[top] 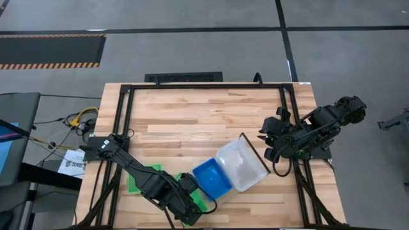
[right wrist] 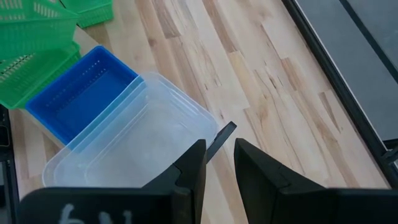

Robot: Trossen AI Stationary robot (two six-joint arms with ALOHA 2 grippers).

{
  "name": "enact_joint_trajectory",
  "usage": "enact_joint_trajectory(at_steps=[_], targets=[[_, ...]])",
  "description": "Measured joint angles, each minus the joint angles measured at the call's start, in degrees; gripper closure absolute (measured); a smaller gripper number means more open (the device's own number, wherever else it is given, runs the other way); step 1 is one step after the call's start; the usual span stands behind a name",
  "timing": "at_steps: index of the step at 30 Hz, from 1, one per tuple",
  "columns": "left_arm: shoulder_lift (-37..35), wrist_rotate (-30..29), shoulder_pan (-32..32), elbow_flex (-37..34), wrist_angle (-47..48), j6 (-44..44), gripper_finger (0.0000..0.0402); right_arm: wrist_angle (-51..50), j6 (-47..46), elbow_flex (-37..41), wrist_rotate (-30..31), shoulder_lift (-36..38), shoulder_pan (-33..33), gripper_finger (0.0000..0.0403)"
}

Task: Stack baskets on shelf by color
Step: Stack the top green basket on top of the other green basket on the shelf

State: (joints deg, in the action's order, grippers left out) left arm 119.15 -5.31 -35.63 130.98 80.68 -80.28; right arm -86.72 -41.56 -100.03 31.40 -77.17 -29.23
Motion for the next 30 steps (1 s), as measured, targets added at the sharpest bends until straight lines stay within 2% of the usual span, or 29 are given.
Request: enact_joint_trajectory(at_steps=[21,30], targets=[[0.0,-0.3,0.4,0.0,-0.1,3.6,0.0399,-0.3,1.6,0.0,-0.1,0.0,0.0,0.0297],[2.5,4.1,0.4,0.0,-0.2,4.5,0.0399,-0.6,1.7,0.0,-0.1,0.0,0.0,0.0297]])
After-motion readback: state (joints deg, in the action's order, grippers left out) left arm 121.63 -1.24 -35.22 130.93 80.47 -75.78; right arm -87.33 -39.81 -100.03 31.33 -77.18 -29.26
